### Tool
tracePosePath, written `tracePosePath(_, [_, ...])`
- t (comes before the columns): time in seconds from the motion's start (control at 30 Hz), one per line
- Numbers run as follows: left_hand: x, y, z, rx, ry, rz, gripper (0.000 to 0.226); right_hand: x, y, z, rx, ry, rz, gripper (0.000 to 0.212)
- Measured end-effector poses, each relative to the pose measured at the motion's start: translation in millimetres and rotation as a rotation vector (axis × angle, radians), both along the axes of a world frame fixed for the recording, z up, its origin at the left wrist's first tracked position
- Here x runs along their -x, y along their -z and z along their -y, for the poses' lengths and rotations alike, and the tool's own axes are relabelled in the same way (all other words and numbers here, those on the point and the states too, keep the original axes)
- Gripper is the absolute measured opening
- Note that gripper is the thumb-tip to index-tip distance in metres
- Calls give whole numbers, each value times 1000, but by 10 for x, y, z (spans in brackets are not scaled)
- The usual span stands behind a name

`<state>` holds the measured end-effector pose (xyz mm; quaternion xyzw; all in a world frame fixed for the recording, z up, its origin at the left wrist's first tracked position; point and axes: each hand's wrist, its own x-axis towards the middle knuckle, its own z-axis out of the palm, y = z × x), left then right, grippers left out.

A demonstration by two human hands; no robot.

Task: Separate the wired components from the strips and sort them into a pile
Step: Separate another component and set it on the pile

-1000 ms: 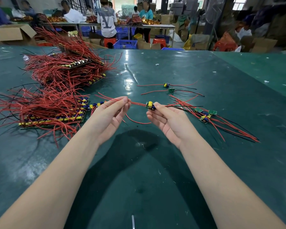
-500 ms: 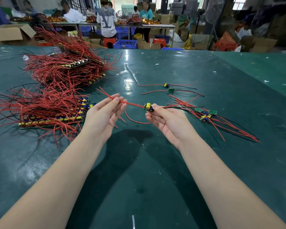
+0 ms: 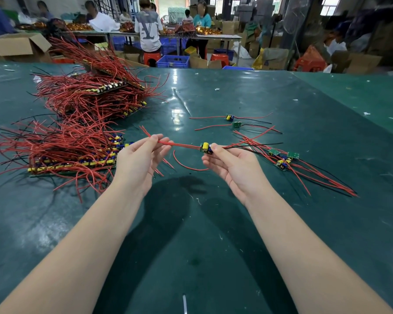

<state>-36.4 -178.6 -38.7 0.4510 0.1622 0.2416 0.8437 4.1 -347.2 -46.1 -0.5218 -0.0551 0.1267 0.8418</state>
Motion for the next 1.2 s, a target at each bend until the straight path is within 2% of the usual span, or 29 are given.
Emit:
tracePosePath(0.17, [-11,-10,-82,69,-71,42,12,-26,-12,32,-43,31,-28,12])
tracePosePath(0.37, [-6,-30,-110,55,-69,31,11,-16,-34,34,-53,45,-39,16])
tracePosePath(0.6, [3,-62,-176,133,-102,37,8,-112,-72,195,51,227,-29,31])
tracePosePath(0.7, [3,-73,-208,180,-130,29,9,-141,-114,257,89,178,-12,22])
tracePosePath(0.8, [-4,-78,-211,196,-154,12,11,-189,-128,292,44,166,-22,33])
tracePosePath(0.87, [-7,-67,-184,190,-179,7,14,-207,-100,291,38,192,-18,39])
tracePosePath(1.2, [-16,16,-172,82,-255,-11,13,-233,18,263,171,269,28,39])
